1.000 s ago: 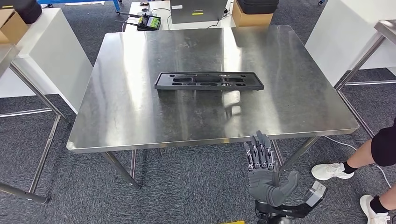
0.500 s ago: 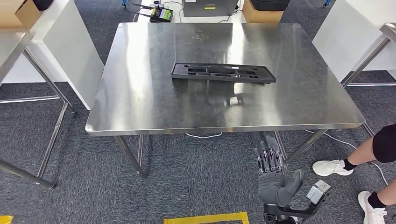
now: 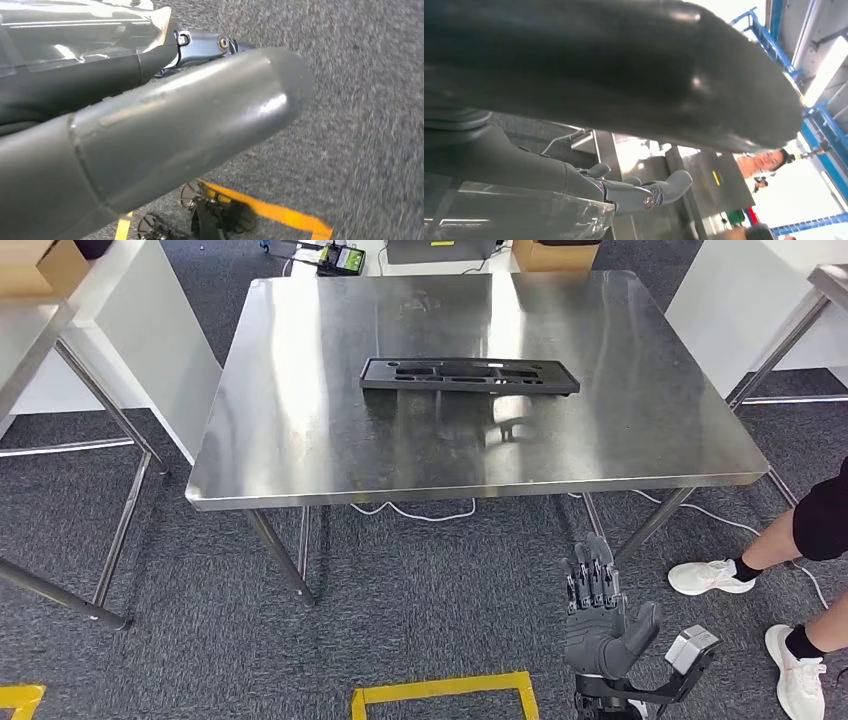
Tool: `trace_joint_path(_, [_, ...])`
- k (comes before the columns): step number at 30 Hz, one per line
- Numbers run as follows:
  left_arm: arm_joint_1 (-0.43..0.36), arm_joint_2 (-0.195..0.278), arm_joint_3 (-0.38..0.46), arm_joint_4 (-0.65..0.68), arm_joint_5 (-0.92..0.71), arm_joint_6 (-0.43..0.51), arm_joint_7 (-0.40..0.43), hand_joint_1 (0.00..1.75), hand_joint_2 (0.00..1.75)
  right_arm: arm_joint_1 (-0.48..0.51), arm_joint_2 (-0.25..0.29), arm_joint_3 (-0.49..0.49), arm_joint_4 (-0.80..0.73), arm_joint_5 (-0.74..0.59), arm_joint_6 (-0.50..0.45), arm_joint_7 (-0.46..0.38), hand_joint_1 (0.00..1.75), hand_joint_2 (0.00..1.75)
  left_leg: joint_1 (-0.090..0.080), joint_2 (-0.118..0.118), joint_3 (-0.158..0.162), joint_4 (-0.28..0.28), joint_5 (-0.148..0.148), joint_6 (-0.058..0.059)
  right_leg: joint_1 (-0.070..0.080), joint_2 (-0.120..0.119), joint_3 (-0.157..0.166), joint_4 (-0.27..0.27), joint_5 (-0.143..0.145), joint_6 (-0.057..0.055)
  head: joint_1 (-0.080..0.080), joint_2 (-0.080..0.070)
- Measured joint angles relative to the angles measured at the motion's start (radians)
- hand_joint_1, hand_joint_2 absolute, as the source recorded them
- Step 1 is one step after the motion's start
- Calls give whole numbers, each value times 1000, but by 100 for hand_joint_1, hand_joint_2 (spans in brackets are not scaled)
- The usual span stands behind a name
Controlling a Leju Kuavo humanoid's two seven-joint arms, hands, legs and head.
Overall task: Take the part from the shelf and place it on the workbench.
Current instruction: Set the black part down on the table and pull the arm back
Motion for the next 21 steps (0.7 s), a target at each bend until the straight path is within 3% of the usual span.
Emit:
trace_joint_path(3, [1, 1, -34, -1, -38, -47, -13, 0, 0, 35, 48, -73, -39, 29, -5, 15, 0, 0, 9, -2, -32, 211, -153, -30, -5, -11, -53, 4, 49, -43, -5, 0])
trace_joint_path(4, [0, 1, -43, -1, -45, -58, -17, 0, 0, 48, 62, -94, -55, 35, -4, 19, 0, 0, 11, -2, -26, 267, -189, -35, 0, -13, -69, 8, 62, -49, -7, 0])
trace_joint_path(6, [0, 2, -50, -1, -48, -64, -18, 0, 0, 60, 74, -114, -71, 40, 0, 25, 0, 0, 16, -2, 48, 186, -134, -34, -1, -13, -88, 21, 70, -44, -7, 0])
trace_joint_path(8, [-1, 4, -58, -1, -50, -66, -18, 0, 0, 66, 84, -128, -84, 47, 4, 33, 0, 0, 14, -4, 127, 67, -114, -28, 2, -12, -105, 35, 77, -34, -7, 0])
trace_joint_path(9, [-1, 4, -61, -1, -51, -66, -18, 0, 0, 67, 89, -134, -88, 51, 6, 36, 0, 0, 11, -4, 146, 31, -115, -24, 3, -13, -112, 39, 81, -27, -7, 0])
trace_joint_path(11, [-1, 5, -64, -2, -52, -67, -17, 0, 0, 68, 97, -144, -92, 58, 11, 42, 0, 0, 3, -5, 145, 11, -115, -15, 2, -13, -123, 41, 95, -11, -6, 0])
trace_joint_path(13, [-3, 5, -64, -2, -53, -67, -13, 0, 0, 70, 103, -154, -95, 66, 20, 48, 0, 0, 5, -1, 138, -12, -104, 1, 3, -10, -142, 57, 85, -2, -6, 0])
trace_joint_path(16, [-8, 5, -64, -2, -54, -64, -6, 0, 0, 70, 108, -167, -95, 86, 39, 61, 0, 0, 8, 3, 107, -34, -74, 25, 0, -3, -194, 182, -16, -12, 5, 0])
trace_joint_path(17, [-8, 6, -64, -3, -53, -63, -4, 0, 0, 69, 110, -168, -93, 94, 45, 66, 0, 0, 8, 5, 94, -33, -63, 27, -3, -2, -207, 240, -46, -12, 9, 0])
trace_joint_path(18, [-8, 6, -64, -3, -53, -63, -2, 0, 0, 69, 112, -169, -90, 102, 50, 72, 0, 0, 8, 6, 80, -33, -52, 27, -7, -2, -211, 282, -57, -6, 10, 0])
trace_joint_path(19, [-8, 6, -64, -3, -53, -62, -2, 0, 0, 68, 114, -169, -85, 110, 53, 77, 0, 0, 8, 7, 66, -32, -41, 25, -12, -2, -201, 298, -49, 5, 10, 0])
trace_joint_path(21, [-9, 7, -64, -3, -53, -62, -1, 0, 0, 65, 116, -169, -73, 121, 57, 82, 0, 0, 11, 8, 37, -30, -18, 16, -22, -2, -137, 231, 1, 34, 11, 0])
